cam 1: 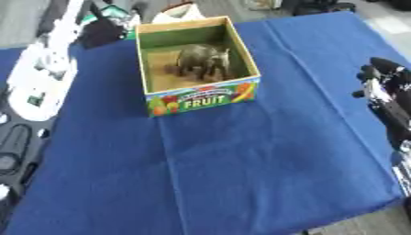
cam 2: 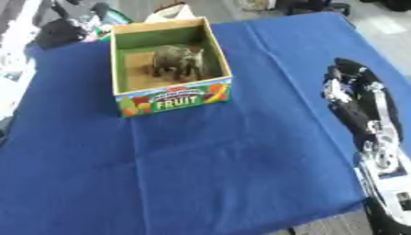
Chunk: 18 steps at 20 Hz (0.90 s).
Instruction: Pick up objects on the table and place them in the box.
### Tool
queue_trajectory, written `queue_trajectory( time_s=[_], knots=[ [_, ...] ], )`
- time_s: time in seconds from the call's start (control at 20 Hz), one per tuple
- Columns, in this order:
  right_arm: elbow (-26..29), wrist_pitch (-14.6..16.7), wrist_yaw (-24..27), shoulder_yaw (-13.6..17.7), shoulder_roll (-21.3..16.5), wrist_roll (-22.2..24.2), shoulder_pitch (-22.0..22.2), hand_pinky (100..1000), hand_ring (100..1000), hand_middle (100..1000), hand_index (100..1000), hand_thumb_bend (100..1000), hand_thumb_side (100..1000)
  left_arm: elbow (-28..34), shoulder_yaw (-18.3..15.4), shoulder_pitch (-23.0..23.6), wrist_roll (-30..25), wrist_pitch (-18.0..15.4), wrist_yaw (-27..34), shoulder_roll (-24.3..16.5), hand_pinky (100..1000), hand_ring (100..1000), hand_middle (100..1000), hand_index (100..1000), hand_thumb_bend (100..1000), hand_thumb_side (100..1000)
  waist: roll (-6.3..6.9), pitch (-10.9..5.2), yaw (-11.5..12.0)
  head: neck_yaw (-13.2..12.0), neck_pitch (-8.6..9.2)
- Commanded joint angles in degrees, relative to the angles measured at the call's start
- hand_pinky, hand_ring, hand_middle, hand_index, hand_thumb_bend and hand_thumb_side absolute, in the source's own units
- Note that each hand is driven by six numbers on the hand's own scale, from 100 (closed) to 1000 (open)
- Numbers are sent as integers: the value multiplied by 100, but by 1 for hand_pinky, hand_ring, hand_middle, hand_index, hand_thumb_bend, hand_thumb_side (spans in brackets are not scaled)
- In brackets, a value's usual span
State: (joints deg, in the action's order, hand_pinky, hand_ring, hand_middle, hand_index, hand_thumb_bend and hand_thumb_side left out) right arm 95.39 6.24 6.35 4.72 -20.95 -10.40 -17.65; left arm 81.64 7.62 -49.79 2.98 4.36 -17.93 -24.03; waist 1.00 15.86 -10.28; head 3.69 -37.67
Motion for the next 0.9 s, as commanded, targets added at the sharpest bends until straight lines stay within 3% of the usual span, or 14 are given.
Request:
queue_trajectory(
  time_s=[0.05, 0.2, 0.4, 0.65, 0.9],
  knots=[
    [110, 15, -34, 134, -142, -109, 2, 560, 748, 692, 796, 100, 348, 1031, -142, 397, 324, 142, 991, -539, 487, 654, 578, 641, 444, 540, -38, -97, 84, 74, -8],
    [126, 26, -42, 190, -123, -182, 66, 559, 747, 690, 796, 100, 350, 1729, -334, 1016, 542, 238, 1365, -651, 483, 654, 578, 640, 446, 542, -76, -86, 233, 56, -3],
    [168, 40, -40, 246, -111, -259, 144, 559, 747, 690, 795, 100, 349, 2261, -627, 1667, 883, 309, 1621, -397, 471, 643, 570, 633, 442, 552, -141, -82, 489, 8, -13],
    [238, 40, -49, 288, -98, -325, 145, 559, 747, 689, 795, 100, 349, 2455, -812, 2269, 1126, 342, 1776, -65, 460, 634, 563, 632, 434, 582, -167, -53, 654, -112, -14],
    [278, 30, -56, 307, -56, -366, 153, 559, 747, 689, 795, 100, 350, 2439, -919, 2555, 1284, 356, 1863, 145, 453, 626, 556, 626, 431, 593, -195, -41, 709, -198, -42]
  ],
)
